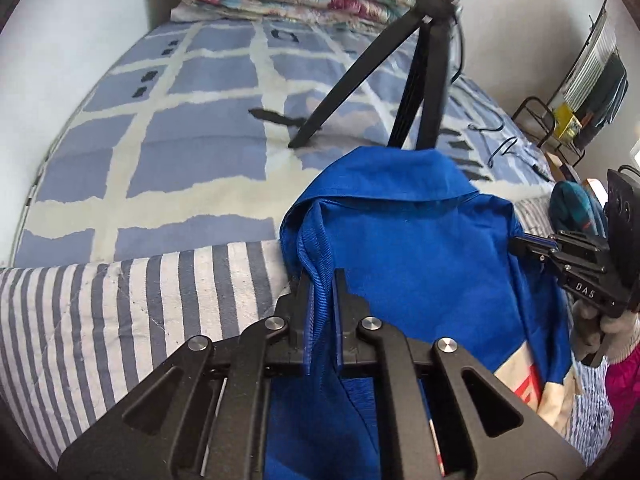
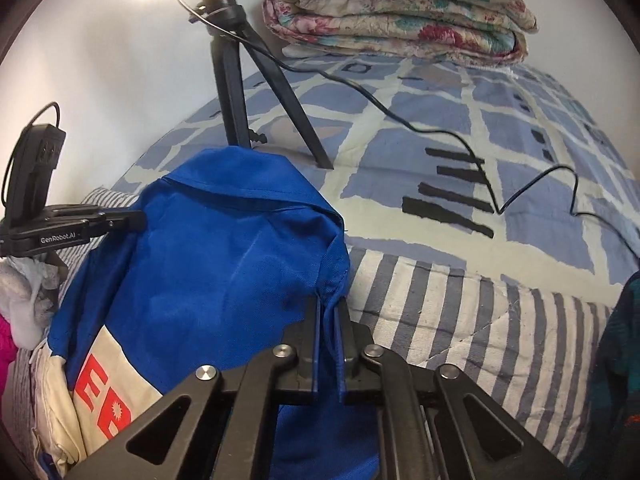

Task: Fold large clothes
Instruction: 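Lift the collar with both grippers and fold it over the hem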

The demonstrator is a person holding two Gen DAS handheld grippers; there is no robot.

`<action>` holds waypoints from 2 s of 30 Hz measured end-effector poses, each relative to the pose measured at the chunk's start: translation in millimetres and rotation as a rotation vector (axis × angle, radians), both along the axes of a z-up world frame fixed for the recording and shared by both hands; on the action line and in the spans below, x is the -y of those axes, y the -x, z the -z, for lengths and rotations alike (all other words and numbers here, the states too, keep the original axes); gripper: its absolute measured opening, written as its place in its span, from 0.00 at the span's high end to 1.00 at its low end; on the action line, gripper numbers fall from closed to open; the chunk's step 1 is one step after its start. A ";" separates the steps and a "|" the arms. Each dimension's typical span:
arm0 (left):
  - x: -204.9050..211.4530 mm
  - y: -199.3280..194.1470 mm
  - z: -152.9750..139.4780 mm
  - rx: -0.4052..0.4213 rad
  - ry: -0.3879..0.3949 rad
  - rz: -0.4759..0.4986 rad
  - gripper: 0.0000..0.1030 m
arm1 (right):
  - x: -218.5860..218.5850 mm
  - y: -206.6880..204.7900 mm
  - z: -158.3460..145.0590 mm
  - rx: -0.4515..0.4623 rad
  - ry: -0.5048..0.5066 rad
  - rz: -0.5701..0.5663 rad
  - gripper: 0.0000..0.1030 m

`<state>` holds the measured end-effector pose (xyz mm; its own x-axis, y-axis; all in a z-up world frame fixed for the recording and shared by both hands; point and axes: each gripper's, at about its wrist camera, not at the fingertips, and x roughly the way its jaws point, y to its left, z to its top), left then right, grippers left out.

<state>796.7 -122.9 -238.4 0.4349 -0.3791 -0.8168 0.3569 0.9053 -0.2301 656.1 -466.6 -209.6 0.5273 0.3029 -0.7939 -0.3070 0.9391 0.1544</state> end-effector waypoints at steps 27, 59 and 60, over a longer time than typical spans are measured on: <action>-30.5 187.4 -137.5 0.217 0.109 0.056 0.97 | -4.0 170.7 -143.2 0.246 -0.185 -0.028 0.99; -77.2 493.2 -56.5 0.058 0.064 0.062 0.96 | -25.6 489.2 -42.7 0.109 0.019 -0.050 1.00; -76.3 496.0 -52.3 0.057 0.050 0.060 0.96 | -26.7 492.2 -37.3 0.103 0.049 -0.054 1.00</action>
